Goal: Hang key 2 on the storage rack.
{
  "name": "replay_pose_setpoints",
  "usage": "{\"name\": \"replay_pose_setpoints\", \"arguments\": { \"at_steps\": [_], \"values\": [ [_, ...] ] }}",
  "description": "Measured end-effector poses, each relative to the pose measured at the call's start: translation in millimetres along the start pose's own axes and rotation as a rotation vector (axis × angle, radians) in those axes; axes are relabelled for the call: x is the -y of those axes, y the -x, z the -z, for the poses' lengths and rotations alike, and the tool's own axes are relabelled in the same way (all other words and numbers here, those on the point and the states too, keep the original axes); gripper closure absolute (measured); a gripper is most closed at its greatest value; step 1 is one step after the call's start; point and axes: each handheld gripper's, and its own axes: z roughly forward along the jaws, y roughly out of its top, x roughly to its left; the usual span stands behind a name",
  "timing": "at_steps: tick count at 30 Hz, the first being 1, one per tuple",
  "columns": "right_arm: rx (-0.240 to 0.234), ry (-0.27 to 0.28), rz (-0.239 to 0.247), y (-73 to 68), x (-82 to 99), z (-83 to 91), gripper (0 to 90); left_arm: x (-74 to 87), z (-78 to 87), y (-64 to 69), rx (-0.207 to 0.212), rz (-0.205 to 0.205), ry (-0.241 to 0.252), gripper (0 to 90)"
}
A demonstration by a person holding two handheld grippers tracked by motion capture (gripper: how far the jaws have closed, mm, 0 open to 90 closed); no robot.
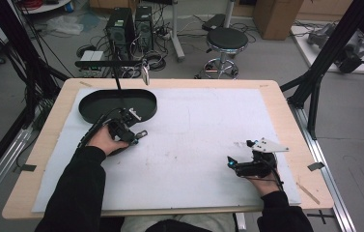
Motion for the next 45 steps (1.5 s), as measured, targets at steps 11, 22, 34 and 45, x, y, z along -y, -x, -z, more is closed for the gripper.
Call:
{"name": "replay_pose_setpoints", "arguments": {
  "at_steps": [11,22,34,45],
  "values": [
    [0.013,-0.008,0.005,0.3,0.8,0.3,0.8,0.1,1.2,1.8,0.005,0.006,-0.005,81.0],
    [0.015,-0.002,0.005,0.8,0.6,0.8,0.8,4.2,12.5,2.1,-0.003,-0.035,-0.002,82.1],
    [0.011,-0.004,0.004,0.4,0.3,0.6,0.8,14.8,39.5,-9.0,0.000,-0.034,0.034,82.2],
    [0.015,-0.007,0.006,0.7,0.4,0.0,0.8,20.1,74.0,-25.9,-0.068,-0.011,0.071,82.0]
  ]
}}
